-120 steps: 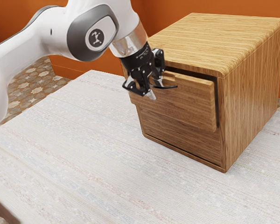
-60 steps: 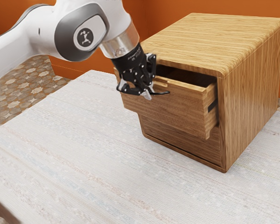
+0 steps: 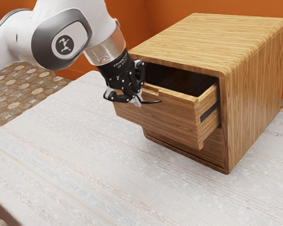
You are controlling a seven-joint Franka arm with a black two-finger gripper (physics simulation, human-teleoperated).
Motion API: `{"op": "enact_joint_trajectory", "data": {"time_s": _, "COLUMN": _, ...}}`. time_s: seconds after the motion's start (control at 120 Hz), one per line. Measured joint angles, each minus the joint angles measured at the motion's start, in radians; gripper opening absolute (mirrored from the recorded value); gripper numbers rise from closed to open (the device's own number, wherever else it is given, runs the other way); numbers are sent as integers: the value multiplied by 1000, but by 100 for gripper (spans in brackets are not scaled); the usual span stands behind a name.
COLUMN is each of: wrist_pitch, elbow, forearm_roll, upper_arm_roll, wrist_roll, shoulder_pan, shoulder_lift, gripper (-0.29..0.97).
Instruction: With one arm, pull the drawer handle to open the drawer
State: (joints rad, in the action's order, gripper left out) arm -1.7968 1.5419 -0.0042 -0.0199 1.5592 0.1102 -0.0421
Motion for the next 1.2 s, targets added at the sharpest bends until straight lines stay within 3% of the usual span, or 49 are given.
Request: {"op": "enact_joint_trajectory", "data": {"time_s": 1.2, "wrist_pitch": -58, "elbow": 302, "forearm_roll": 3, "upper_arm_roll": 25, "wrist_roll": 1, "shoulder_pan": -5, "shoulder_lift": -274, "gripper": -11}}
